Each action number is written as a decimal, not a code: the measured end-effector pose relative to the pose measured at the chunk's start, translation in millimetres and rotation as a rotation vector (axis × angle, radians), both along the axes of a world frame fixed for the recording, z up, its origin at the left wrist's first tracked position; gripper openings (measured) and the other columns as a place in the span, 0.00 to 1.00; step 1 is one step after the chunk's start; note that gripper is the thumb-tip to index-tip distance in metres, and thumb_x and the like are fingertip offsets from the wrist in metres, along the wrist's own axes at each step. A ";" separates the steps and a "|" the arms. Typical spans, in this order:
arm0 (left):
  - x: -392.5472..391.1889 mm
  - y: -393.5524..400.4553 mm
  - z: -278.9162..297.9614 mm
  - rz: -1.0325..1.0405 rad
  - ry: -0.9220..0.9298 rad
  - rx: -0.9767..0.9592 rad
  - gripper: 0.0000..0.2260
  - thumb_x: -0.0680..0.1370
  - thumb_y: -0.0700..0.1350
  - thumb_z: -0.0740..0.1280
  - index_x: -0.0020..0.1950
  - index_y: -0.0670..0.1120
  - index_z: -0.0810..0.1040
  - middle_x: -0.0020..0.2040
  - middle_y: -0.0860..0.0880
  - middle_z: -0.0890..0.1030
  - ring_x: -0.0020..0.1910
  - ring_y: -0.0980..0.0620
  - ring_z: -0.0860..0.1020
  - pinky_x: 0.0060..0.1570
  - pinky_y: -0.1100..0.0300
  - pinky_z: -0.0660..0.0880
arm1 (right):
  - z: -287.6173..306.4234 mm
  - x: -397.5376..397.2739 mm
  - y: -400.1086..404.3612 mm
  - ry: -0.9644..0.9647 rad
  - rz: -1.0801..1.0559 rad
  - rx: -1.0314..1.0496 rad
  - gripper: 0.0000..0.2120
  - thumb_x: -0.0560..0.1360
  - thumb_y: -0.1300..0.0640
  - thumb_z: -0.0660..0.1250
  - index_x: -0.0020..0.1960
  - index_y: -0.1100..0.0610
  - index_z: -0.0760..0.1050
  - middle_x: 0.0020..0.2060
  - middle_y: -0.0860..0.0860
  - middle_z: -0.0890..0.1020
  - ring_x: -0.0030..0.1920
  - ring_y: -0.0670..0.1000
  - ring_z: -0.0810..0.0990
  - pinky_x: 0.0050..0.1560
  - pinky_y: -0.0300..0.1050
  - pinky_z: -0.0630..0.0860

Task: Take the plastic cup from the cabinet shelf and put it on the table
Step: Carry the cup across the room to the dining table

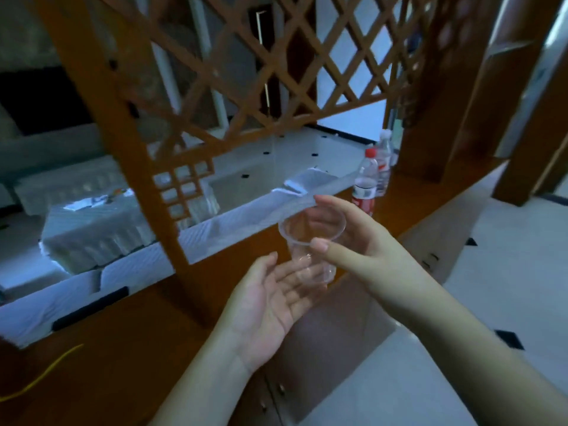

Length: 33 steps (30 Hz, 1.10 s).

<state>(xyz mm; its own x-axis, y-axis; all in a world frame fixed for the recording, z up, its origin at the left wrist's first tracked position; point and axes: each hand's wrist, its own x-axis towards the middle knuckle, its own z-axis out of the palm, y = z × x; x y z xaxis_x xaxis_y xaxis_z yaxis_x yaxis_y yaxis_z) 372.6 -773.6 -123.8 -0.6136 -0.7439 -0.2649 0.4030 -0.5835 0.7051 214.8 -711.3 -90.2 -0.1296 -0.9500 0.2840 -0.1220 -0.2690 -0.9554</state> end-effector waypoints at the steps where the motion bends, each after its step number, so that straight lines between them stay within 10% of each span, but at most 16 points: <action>1: -16.3 0.5 -5.1 -0.025 -0.013 0.007 0.21 0.77 0.48 0.59 0.57 0.32 0.78 0.55 0.30 0.81 0.55 0.37 0.80 0.48 0.50 0.81 | -5.0 -16.3 4.4 0.004 -0.017 0.012 0.32 0.71 0.54 0.72 0.73 0.51 0.66 0.65 0.46 0.79 0.63 0.40 0.78 0.57 0.33 0.76; 33: -417.9 16.6 -98.8 -0.790 -0.259 0.120 0.19 0.81 0.50 0.57 0.57 0.38 0.80 0.57 0.34 0.81 0.58 0.38 0.78 0.56 0.48 0.78 | -105.7 -304.5 121.1 0.019 -0.951 0.164 0.34 0.66 0.38 0.75 0.70 0.38 0.67 0.64 0.42 0.78 0.67 0.45 0.76 0.65 0.47 0.73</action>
<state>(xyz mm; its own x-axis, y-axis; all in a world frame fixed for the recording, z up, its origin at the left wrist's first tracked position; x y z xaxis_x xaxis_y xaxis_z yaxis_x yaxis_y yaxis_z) -45.3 -757.0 -222.7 -0.8512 -0.0788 -0.5190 -0.3217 -0.7030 0.6343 -89.7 -590.2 -195.9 -0.8624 -0.4777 0.1673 -0.2357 0.0865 -0.9680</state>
